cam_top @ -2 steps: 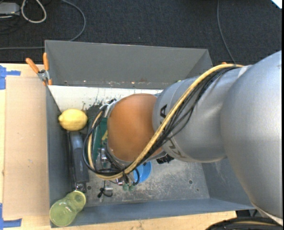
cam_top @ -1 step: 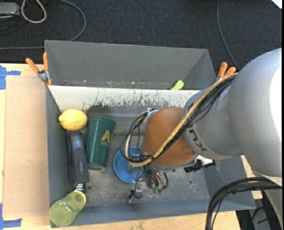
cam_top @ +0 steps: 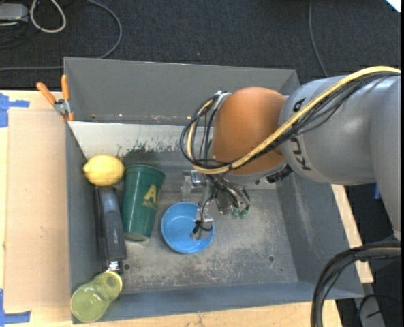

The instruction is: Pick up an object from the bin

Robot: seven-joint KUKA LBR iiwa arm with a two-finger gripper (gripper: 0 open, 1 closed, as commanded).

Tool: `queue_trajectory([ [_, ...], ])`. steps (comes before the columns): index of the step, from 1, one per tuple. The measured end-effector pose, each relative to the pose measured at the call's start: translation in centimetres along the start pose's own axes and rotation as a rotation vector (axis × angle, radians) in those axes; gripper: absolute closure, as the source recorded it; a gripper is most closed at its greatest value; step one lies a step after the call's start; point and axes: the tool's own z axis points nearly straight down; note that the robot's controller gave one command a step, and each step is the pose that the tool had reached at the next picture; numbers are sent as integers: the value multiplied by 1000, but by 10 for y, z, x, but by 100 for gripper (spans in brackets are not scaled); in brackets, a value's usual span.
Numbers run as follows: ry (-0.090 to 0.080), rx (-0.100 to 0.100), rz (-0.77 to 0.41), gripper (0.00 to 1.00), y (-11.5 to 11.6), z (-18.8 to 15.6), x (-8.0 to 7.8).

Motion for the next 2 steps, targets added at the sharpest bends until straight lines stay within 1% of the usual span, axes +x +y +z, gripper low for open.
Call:
queue_trajectory([
  [1, 26, 8, 180, 0, 15, 69, 74],
  [2, -4, 1, -68, 0, 19, 71, 22],
])
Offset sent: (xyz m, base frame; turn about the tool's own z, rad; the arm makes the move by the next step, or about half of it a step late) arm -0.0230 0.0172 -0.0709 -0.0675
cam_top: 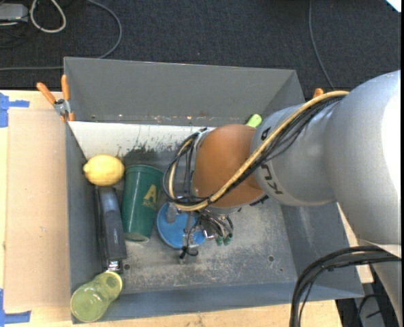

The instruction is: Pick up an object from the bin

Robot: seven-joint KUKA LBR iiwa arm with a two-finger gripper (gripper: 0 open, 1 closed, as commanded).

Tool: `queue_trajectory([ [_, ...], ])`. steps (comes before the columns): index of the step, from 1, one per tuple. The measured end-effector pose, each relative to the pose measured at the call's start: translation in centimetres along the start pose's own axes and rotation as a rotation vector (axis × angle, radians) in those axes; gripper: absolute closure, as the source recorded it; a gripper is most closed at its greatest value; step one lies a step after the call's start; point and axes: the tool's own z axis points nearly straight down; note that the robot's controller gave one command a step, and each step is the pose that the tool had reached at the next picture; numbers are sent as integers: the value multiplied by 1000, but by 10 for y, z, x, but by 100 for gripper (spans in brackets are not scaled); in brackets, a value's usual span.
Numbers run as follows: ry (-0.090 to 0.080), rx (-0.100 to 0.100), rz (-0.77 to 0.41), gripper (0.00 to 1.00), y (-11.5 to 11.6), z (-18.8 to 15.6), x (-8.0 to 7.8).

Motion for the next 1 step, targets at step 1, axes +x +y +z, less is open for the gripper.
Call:
queue_trajectory([
  [1, 33, 6, 241, 100, -1, -1, 51],
])
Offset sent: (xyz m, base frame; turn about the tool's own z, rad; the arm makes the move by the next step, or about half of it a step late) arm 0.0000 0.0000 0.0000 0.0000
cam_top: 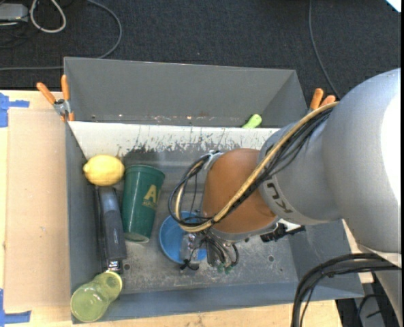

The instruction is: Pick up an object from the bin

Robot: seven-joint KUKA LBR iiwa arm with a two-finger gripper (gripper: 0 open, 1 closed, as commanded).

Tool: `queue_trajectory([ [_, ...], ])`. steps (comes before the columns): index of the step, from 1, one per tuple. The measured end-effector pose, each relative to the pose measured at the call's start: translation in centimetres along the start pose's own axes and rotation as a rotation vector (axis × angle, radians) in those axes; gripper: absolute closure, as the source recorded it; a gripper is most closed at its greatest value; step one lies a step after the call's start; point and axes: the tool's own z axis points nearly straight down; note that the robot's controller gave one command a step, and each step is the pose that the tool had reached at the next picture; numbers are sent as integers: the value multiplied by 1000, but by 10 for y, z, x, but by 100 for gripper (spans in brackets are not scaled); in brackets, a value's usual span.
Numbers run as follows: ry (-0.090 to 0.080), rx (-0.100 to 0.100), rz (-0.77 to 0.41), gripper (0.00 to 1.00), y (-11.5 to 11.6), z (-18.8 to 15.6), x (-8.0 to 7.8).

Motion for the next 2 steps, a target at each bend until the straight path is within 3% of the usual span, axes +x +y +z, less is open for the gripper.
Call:
queue_trajectory([
  [2, 4, 1, 2, 100, -1, -10, 1],
])
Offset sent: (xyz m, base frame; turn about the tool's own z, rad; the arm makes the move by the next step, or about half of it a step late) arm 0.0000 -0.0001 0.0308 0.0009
